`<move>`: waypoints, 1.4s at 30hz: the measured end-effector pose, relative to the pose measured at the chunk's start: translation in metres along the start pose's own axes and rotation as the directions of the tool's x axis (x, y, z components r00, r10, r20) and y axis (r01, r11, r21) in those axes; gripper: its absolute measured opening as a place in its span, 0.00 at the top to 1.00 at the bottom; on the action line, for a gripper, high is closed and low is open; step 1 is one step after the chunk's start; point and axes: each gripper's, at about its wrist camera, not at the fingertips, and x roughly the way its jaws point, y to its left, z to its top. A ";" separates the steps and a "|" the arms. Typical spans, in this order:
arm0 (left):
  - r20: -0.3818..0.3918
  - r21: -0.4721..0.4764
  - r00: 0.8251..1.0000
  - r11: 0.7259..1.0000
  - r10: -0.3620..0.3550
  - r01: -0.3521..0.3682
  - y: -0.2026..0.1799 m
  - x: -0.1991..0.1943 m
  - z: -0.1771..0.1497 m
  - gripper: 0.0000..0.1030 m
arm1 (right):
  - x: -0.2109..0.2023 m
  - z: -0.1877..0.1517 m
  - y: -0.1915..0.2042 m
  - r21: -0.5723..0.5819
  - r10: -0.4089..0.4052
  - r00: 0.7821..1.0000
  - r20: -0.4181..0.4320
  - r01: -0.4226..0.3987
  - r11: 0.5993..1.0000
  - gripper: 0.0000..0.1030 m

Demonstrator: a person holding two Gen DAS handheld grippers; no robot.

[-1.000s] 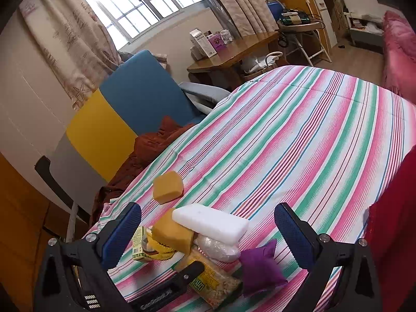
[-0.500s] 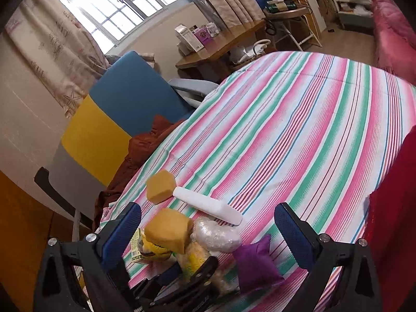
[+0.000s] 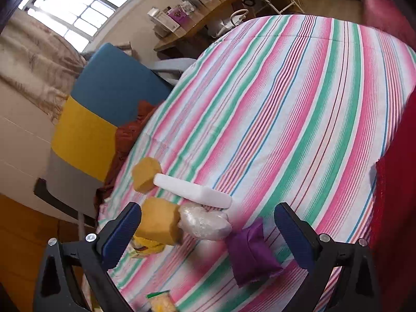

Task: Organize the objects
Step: 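Grasp the purple pouch with the right tool while the left tool lifts the cracker bag, then place the cracker bag and purple pouch into the gold tray, opening both tools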

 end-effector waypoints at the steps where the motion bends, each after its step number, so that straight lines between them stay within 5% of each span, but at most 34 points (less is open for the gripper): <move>1: 0.006 -0.004 1.000 1.000 -0.003 0.003 0.004 -0.001 -0.003 0.46 | 0.002 -0.001 0.002 -0.012 -0.016 1.000 -0.010 0.016 1.000 0.00; 15: 0.079 0.006 0.996 0.999 -0.041 0.040 0.007 -0.004 -0.018 0.47 | 0.039 -0.020 0.026 -0.231 -0.228 0.958 -0.173 0.186 0.955 0.00; 22: 0.092 0.010 0.994 0.999 -0.051 0.050 0.009 -0.002 -0.020 0.45 | 0.058 -0.027 0.045 -0.513 -0.454 0.859 -0.237 0.285 0.809 0.01; 26: 0.102 0.017 0.993 0.999 -0.050 0.049 0.008 -0.002 -0.022 0.45 | 0.077 -0.025 0.029 -0.498 -0.476 0.818 -0.322 0.281 0.820 0.30; 28: 0.106 0.019 0.993 0.999 -0.052 0.050 0.009 -0.003 -0.022 0.45 | 0.075 -0.023 0.031 -0.505 -0.476 0.826 -0.303 0.284 0.815 0.38; 30: 0.104 0.022 0.993 0.999 -0.050 0.048 0.008 -0.004 -0.022 0.47 | 0.072 -0.023 0.033 -0.519 -0.478 0.830 -0.287 0.285 0.806 0.58; 35: 0.100 0.008 0.993 0.998 -0.058 0.057 0.014 -0.008 -0.026 0.52 | 0.061 -0.037 0.037 -0.557 -0.455 0.837 -0.304 0.231 0.798 0.60; 42: 0.090 -0.021 0.994 0.998 -0.057 0.059 0.014 -0.024 -0.030 0.54 | 0.032 -0.064 0.056 -0.603 -0.344 0.880 -0.328 0.086 0.793 0.60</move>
